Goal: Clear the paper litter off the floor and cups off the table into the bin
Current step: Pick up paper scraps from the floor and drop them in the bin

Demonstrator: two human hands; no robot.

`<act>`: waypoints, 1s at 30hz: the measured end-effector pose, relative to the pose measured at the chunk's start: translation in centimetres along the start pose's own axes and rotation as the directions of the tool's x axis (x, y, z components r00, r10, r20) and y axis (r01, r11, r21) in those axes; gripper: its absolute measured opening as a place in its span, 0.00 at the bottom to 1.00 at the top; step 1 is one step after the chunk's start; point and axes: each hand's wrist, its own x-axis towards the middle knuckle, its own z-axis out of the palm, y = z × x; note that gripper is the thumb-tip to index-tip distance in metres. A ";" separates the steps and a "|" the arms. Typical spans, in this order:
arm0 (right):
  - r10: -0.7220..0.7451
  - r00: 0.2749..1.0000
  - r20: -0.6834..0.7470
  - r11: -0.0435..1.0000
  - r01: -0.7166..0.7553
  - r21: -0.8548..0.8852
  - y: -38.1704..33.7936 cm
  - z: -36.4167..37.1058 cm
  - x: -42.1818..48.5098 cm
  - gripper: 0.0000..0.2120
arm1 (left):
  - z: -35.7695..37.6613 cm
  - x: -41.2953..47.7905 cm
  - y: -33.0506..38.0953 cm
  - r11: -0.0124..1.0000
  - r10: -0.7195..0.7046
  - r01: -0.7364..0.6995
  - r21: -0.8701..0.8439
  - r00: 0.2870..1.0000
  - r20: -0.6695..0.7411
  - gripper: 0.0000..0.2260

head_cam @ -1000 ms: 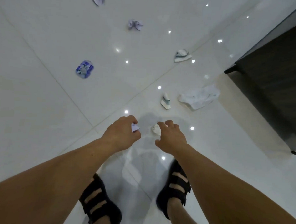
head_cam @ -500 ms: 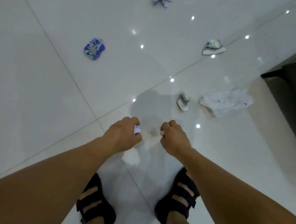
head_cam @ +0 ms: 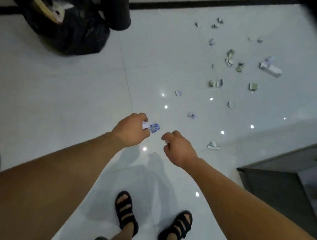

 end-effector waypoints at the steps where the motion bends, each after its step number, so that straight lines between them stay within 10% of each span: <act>1: -0.025 1.000 0.002 0.999 0.025 -0.024 -2.9 -2.1 0.2 0.18 | -3.4 -1.2 0.1 1.000 0.000 0.000 -0.010 0.999 -0.036 0.16; 12: -0.230 0.973 -0.017 0.962 0.224 -0.158 -22.5 -17.5 6.0 0.18 | -26.2 -5.2 -1.2 0.995 -0.096 0.093 -0.023 0.969 -0.229 0.19; 30: -0.293 0.951 -0.099 0.943 0.270 -0.194 -35.9 -34.6 33.4 0.18 | -48.8 16.3 -2.7 0.991 -0.130 0.130 -0.017 0.956 -0.264 0.21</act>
